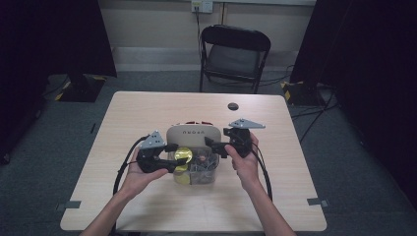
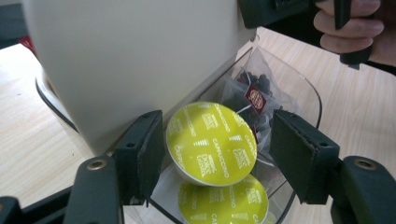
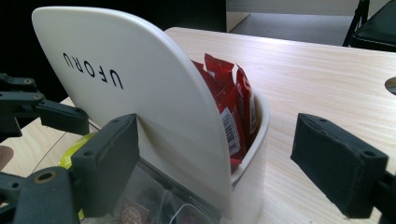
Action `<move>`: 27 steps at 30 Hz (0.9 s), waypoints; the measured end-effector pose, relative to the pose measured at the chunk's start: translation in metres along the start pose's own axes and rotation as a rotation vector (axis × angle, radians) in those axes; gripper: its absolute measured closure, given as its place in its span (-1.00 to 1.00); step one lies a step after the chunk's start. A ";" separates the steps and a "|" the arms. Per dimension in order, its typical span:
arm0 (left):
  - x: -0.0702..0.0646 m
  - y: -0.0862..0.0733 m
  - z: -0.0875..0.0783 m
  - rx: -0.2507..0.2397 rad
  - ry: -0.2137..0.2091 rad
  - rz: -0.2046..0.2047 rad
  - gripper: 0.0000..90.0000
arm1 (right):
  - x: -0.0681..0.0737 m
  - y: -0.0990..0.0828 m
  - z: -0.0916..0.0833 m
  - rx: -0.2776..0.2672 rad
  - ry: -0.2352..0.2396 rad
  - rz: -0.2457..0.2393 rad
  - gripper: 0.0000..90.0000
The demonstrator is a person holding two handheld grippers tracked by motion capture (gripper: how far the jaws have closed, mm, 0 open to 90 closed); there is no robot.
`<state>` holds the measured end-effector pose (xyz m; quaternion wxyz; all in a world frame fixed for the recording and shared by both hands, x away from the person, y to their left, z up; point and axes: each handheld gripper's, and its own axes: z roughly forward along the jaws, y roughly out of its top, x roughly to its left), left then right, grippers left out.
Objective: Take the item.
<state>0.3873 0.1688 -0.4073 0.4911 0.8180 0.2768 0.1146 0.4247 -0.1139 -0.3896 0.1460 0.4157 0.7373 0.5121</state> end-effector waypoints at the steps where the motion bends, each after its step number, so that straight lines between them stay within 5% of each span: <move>1: 0.000 -0.001 0.001 -0.002 0.000 0.003 -0.21 | 0.000 0.000 0.000 0.001 -0.001 -0.002 -0.68; 11: -0.006 -0.003 0.012 0.033 0.010 0.016 -0.25 | -0.002 -0.001 0.000 0.002 0.001 -0.004 -0.69; 21: -0.003 -0.006 0.014 0.012 -0.041 -0.022 -0.17 | -0.003 -0.001 -0.001 0.004 0.004 -0.004 -0.69; 27: -0.003 -0.006 0.015 0.021 -0.036 -0.013 -0.17 | -0.003 -0.001 0.000 0.003 0.004 -0.003 -0.69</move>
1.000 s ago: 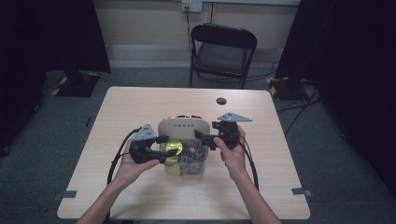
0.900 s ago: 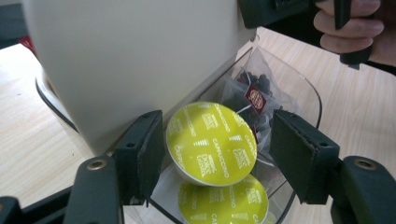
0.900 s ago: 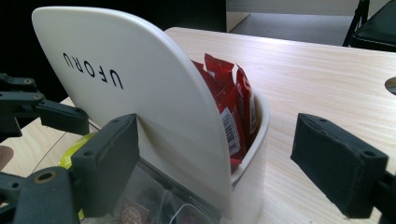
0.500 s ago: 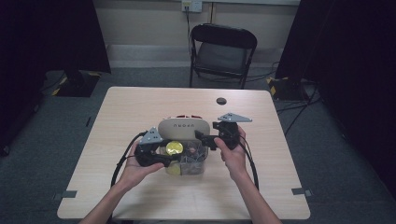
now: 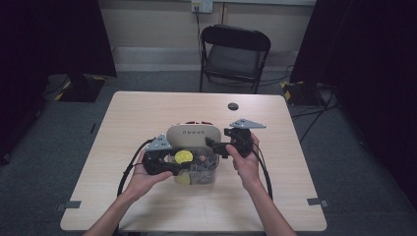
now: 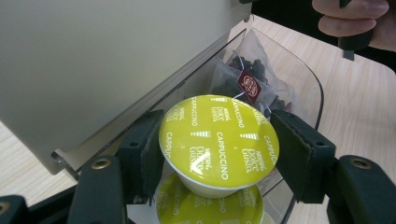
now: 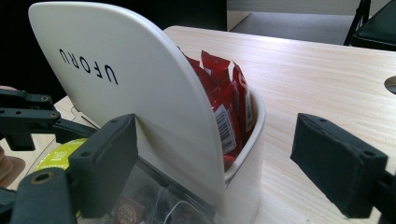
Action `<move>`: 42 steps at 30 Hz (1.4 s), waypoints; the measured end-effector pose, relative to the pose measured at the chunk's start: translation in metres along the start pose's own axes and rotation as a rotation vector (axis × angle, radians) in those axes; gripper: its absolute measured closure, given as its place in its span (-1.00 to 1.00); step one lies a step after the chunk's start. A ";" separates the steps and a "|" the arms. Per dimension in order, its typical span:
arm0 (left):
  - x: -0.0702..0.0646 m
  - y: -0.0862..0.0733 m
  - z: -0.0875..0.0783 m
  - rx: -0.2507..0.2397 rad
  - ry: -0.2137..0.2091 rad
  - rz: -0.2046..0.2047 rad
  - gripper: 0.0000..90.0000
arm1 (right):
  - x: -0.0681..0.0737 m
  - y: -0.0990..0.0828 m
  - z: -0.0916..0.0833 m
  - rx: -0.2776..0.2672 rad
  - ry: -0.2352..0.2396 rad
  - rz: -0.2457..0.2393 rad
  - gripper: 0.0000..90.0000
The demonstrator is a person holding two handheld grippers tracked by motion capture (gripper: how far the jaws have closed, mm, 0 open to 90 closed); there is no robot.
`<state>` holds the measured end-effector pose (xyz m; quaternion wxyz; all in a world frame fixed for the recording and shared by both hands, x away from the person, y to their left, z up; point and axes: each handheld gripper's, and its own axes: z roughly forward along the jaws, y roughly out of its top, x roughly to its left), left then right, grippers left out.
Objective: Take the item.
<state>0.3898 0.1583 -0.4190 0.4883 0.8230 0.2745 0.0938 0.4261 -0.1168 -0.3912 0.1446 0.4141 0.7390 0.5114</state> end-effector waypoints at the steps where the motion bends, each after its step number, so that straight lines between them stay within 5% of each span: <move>1: 0.000 0.000 0.000 0.002 0.001 0.001 -0.17 | 0.000 0.000 0.000 0.000 0.000 0.000 -0.69; 20: -0.004 0.004 -0.011 -0.038 -0.046 -0.018 -0.15 | -0.001 -0.001 0.000 0.005 0.005 0.007 -0.69; 42: 0.014 0.005 -0.052 -0.075 -0.006 -0.031 -0.15 | -0.001 -0.001 0.000 0.005 0.001 0.010 -0.71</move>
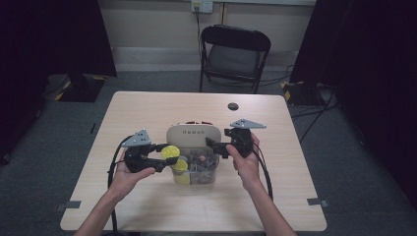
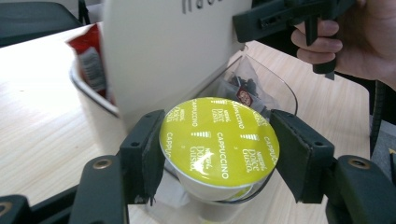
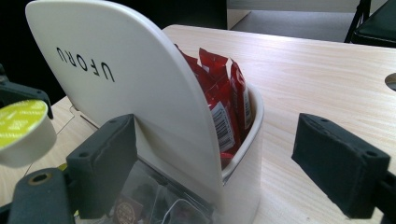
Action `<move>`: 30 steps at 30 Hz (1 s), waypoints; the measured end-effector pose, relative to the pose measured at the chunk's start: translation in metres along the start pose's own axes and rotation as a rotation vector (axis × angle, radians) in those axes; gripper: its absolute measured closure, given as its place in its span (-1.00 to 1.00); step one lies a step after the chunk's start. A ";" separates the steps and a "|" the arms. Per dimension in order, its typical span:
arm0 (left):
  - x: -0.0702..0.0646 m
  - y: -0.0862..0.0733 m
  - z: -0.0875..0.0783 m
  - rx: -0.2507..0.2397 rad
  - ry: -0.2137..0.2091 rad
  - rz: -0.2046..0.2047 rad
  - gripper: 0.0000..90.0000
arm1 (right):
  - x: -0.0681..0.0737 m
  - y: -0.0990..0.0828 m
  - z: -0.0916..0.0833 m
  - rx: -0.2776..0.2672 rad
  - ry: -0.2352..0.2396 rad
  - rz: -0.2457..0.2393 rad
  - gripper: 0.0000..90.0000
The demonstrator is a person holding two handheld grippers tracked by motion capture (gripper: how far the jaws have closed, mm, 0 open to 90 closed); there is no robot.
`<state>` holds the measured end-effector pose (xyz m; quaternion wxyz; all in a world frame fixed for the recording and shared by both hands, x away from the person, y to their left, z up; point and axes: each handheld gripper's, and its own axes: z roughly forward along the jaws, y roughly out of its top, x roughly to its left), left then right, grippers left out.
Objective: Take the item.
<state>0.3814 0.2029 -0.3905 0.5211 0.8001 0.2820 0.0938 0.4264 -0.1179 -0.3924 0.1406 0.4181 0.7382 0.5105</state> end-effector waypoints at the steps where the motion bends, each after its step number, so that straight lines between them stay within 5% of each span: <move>1: 0.002 0.001 -0.003 -0.002 0.003 0.003 -0.15 | 0.000 0.000 0.000 0.000 0.000 0.000 -0.71; 12: 0.021 -0.002 -0.024 -0.033 0.061 -0.035 -0.15 | 0.000 0.000 0.001 0.002 0.003 -0.002 -0.71; 30: 0.041 -0.009 -0.032 -0.030 0.123 -0.055 -0.15 | 0.000 0.000 0.001 0.006 0.004 0.001 -0.71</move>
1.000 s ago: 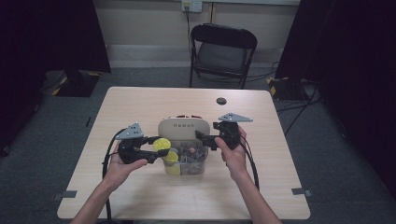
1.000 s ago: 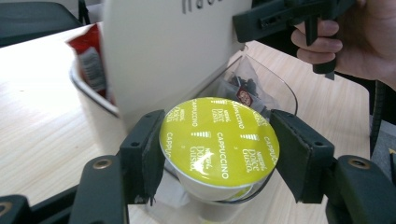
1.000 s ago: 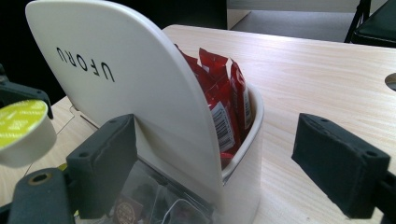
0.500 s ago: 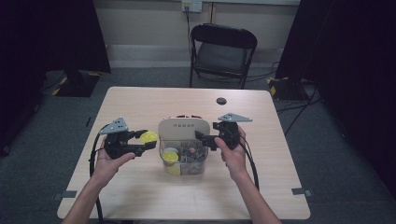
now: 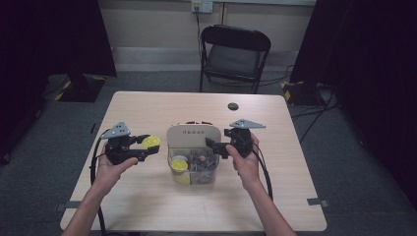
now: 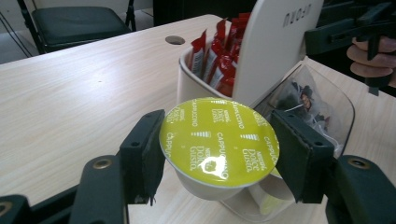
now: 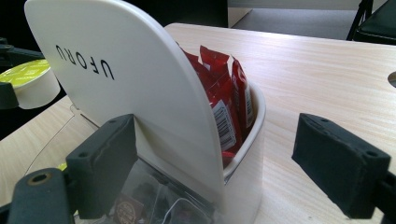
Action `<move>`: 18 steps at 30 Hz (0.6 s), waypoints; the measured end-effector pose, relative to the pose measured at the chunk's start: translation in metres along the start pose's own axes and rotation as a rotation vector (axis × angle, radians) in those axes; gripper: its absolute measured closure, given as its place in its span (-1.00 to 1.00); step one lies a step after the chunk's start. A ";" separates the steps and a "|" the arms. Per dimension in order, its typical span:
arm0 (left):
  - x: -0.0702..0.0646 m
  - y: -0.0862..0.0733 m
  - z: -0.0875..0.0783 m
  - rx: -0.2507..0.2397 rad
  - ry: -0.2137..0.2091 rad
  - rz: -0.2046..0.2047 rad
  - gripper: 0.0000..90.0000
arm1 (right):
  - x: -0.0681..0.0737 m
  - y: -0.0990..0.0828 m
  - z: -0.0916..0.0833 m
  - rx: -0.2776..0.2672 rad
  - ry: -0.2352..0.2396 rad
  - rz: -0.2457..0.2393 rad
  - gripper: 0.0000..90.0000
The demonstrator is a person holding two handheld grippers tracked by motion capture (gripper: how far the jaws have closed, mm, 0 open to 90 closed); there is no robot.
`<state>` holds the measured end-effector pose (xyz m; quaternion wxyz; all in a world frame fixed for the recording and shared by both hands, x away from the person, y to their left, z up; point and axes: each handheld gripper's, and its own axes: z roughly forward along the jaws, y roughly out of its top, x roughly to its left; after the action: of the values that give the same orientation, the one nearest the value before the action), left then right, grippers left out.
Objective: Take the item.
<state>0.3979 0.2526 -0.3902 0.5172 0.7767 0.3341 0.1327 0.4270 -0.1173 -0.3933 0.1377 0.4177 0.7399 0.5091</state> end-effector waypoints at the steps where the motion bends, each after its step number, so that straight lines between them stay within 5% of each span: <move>1: 0.002 0.000 0.000 0.003 0.005 -0.005 -0.15 | 0.000 0.000 0.000 0.000 0.000 0.001 -0.71; 18: 0.030 -0.017 0.005 0.035 0.081 -0.057 -0.15 | 0.001 -0.001 0.002 0.009 0.000 -0.006 -0.71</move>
<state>0.4164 0.2731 -0.4118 0.4932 0.7697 0.3790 0.1435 0.4266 -0.1155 -0.3950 0.1370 0.4161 0.7434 0.5054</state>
